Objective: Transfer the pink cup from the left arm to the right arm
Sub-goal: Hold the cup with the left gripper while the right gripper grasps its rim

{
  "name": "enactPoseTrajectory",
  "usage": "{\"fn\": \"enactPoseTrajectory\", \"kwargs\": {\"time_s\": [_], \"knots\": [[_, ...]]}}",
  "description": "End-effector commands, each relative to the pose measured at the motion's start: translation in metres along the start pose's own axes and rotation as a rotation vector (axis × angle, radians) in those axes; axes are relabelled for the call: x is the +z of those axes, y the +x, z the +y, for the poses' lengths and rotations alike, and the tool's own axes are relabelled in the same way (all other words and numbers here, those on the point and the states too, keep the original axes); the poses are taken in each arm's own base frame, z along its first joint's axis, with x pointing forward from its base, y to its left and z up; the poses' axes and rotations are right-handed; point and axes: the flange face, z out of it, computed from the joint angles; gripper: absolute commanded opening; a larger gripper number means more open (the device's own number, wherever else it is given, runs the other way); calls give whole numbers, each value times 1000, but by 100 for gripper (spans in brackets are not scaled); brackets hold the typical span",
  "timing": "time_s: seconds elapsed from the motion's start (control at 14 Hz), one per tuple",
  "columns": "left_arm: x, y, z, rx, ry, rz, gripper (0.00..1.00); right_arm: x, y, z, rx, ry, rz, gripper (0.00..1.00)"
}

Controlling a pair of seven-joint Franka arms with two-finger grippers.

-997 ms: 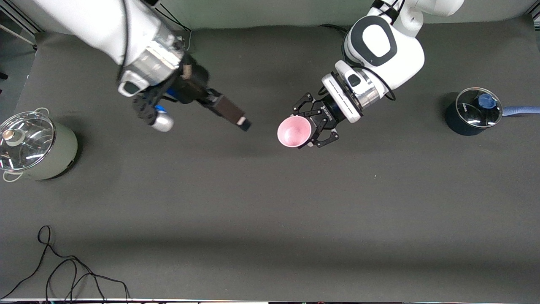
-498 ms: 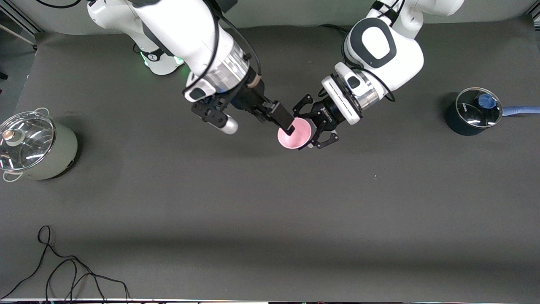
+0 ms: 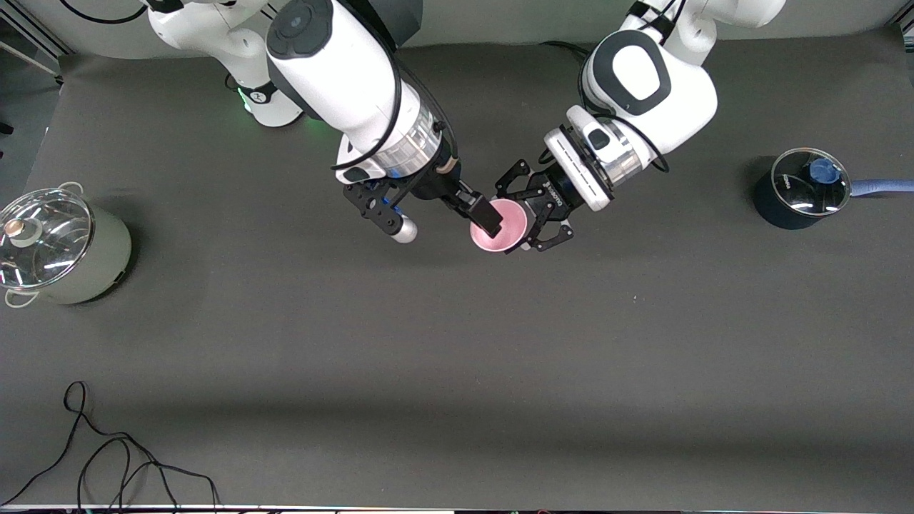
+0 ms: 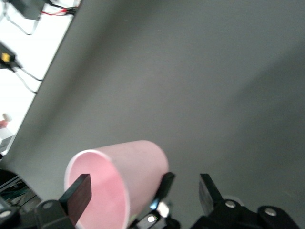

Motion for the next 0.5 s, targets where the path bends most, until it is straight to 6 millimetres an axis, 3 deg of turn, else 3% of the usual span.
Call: {"fn": "enactPoseTrajectory", "kwargs": {"time_s": [0.0,0.21,0.28,0.43], "knots": [[-3,1,3,-12,7,5,52,5,-6,4,35,-77,-1,100],[-3,0,2,-12,7,4,52,7,-8,11,34,-141,-7,99],[-3,0,2,-12,7,4,52,7,-7,12,35,-147,-6,92],[-3,0,2,-12,7,4,53,6,-10,11,31,-143,-11,66]]}}
